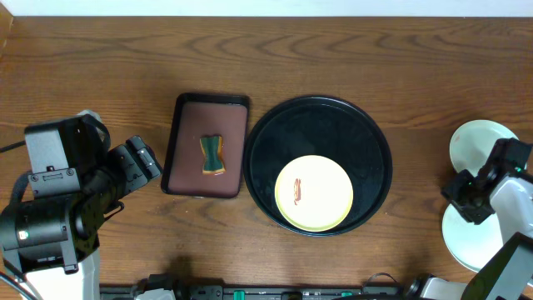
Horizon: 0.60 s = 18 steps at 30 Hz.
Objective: Clean dirty plates on tray and stack at the side
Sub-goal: 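Lower the plate onto the first cleaned plate and release it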
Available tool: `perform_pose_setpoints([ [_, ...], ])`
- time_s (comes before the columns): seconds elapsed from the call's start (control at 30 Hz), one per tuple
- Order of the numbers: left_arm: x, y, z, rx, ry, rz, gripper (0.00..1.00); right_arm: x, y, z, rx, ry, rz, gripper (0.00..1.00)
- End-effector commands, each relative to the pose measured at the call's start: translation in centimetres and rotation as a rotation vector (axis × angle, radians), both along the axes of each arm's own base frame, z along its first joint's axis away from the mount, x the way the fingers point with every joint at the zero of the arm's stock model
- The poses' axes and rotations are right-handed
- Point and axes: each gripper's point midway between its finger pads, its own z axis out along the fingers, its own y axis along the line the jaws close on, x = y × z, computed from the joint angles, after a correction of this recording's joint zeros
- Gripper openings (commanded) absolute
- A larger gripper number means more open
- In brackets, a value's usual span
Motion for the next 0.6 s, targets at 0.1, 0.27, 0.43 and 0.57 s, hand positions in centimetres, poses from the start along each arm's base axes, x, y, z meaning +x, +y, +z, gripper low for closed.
perform_pose_setpoints([
  [0.1,0.0,0.2,0.3,0.012,-0.008,0.004,0.88,-0.9,1.0,-2.1,0.011,0.001,-0.012,0.27],
  [0.27,0.0,0.2,0.3,0.012,-0.008,0.004,0.88,-0.3,0.7,-1.8,0.005,-0.019,-0.012,0.01],
  [0.43,0.0,0.2,0.3,0.012,-0.008,0.004,0.88,1.0,0.2,0.0,-0.008,-0.059,-0.01,0.01],
  [0.57,0.0,0.2,0.3,0.012,-0.008,0.004,0.88,2.6,0.1,2.7,0.004,-0.117,0.002,0.01],
])
